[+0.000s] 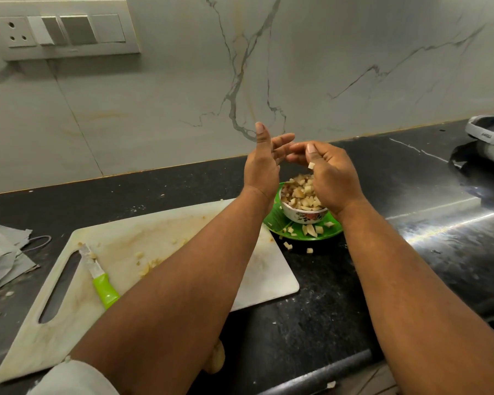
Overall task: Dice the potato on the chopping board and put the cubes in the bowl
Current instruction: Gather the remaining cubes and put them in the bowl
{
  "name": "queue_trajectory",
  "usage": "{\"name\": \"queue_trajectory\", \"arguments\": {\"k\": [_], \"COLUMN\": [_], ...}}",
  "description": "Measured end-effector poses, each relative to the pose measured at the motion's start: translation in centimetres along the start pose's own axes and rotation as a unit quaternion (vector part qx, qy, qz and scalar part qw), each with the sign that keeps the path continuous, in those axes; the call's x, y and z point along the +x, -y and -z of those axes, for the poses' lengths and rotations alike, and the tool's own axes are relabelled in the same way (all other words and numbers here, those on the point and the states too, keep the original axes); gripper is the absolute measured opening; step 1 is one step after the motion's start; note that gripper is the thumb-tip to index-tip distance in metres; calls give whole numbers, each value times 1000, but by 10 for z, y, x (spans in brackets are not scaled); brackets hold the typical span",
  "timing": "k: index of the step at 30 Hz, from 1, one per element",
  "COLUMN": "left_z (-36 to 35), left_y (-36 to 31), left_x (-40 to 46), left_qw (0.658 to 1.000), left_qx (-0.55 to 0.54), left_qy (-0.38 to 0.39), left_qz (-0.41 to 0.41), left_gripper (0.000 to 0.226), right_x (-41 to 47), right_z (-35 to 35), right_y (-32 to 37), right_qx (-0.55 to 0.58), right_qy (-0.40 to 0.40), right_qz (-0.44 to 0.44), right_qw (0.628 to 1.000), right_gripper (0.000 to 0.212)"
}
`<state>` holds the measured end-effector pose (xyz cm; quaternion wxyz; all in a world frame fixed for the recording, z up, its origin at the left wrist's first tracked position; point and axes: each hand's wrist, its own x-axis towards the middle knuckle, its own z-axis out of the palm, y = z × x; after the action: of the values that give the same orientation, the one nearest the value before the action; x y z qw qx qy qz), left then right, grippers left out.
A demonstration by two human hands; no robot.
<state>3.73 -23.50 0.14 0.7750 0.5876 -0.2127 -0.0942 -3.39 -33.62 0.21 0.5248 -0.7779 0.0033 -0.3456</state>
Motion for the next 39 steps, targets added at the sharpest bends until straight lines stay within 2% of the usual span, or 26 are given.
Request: {"name": "queue_trajectory", "arguments": {"k": [6,8,10,12,14,18,20,22,24,26,28,31,34,37,39], "left_z": [57,86,119,150,175,197,200,204,206,209,211,216,219,221,221], "left_y": [-35,-47,-56,-62,-61,-50,-46,-43,-41,-37,-34,-32,-33,-33,-32], "left_x": [-16,-26,-39,-53,-65,-78,-79,-77,-73,-70,-69,-66,-63,-62,-63], "left_qw": [989,987,986,987,987,988,990,991,991,991,990,989,986,986,988], "left_qx": [143,160,160,144,128,88,75,76,83,83,77,49,7,-4,7], "left_qy": [-15,-16,-38,-69,-100,-124,-121,-112,-104,-103,-112,-128,-146,-144,-130], "left_qz": [-22,-27,-21,-7,4,18,15,9,12,26,40,60,76,78,77], "left_gripper": [34,33,36,42,48,53,52,53,54,57,61,67,70,70,69], "right_x": [-11,-14,-24,-35,-43,-41,-39,-42,-47,-55,-61,-64,-72,-76,-70], "right_z": [-24,-51,-83,-110,-126,-141,-148,-152,-157,-165,-173,-184,-191,-195,-187], "right_y": [21,30,39,43,42,41,39,37,36,43,51,53,50,49,51], "right_qx": [-72,-68,-90,-181,-250,-241,-274,-356,-403,-355,-304,-278,-262,-268,-299], "right_qy": [-82,-39,80,210,273,225,212,220,263,336,379,361,415,416,421], "right_qz": [72,72,72,121,139,102,78,55,40,44,65,113,164,232,212], "right_qw": [991,994,990,953,918,938,935,907,876,871,872,883,856,837,830], "right_gripper": [28,29,26,22,26,14,32,41,32,24,26,18,32,9,4]}}
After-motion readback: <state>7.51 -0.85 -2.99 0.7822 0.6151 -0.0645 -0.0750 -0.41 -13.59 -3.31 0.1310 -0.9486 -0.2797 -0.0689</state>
